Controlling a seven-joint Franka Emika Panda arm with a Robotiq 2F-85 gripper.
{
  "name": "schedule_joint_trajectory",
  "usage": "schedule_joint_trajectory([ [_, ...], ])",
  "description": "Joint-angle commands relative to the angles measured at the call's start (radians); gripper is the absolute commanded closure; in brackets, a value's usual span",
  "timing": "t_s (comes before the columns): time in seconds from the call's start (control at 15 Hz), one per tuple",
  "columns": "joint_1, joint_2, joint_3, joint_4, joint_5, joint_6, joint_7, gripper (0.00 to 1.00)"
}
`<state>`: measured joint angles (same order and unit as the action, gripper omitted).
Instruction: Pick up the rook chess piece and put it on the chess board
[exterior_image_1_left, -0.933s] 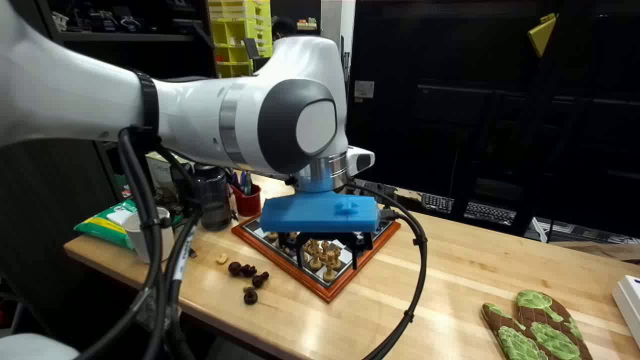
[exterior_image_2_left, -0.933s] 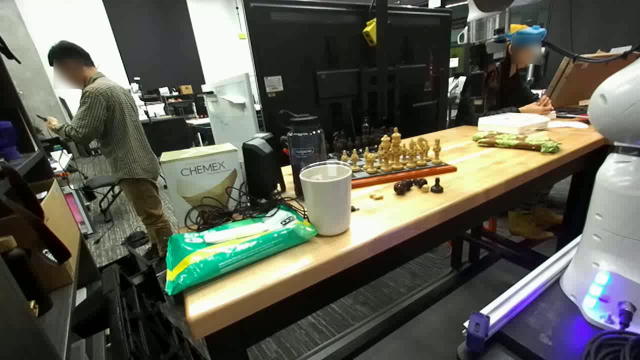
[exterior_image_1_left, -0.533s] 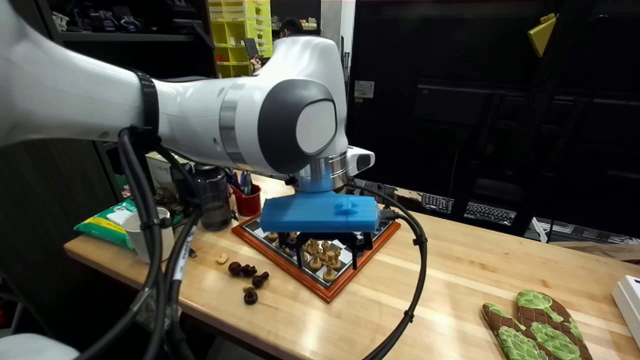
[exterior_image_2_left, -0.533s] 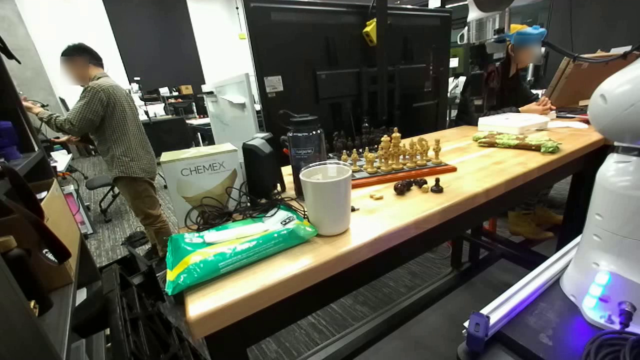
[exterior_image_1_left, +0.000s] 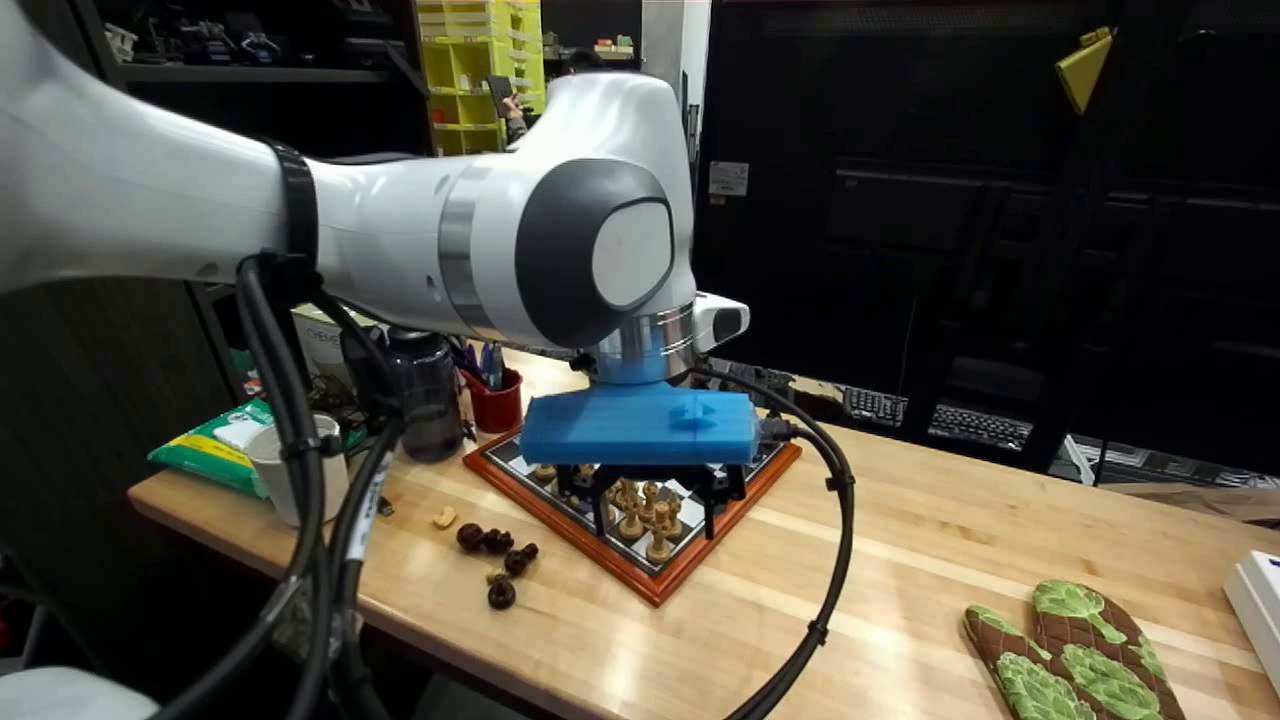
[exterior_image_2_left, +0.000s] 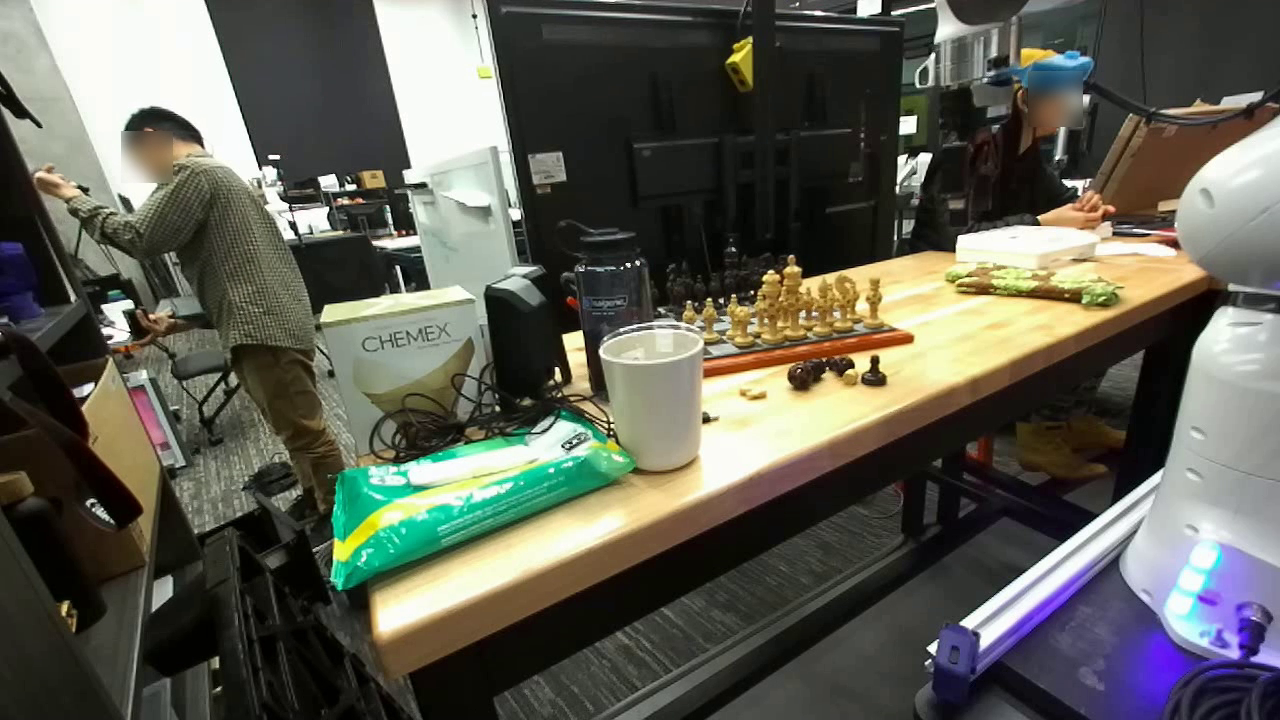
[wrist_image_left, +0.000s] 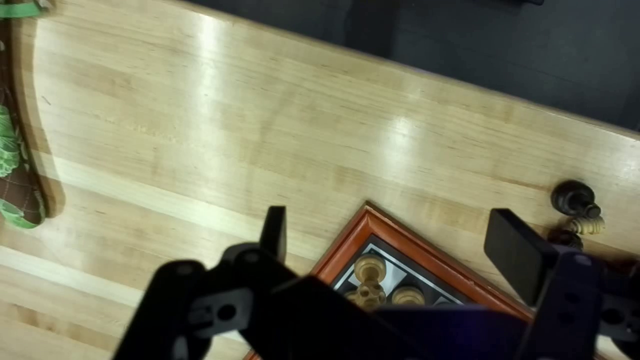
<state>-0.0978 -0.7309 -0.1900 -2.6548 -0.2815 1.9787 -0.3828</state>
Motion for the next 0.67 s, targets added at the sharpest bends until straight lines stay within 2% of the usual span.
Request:
schedule_joint_trajectory([
  [0.0, 0.004, 0.000, -0.003, 0.002, -0.002, -0.003, 0.002, 0.00],
  [0.27, 0.030, -0.011, 0.014, -0.030, 0.022, 0.003, 0.012, 0.00],
  [0.6, 0.104, -0.014, 0.049, -0.116, 0.102, 0.045, 0.039, 0.00],
])
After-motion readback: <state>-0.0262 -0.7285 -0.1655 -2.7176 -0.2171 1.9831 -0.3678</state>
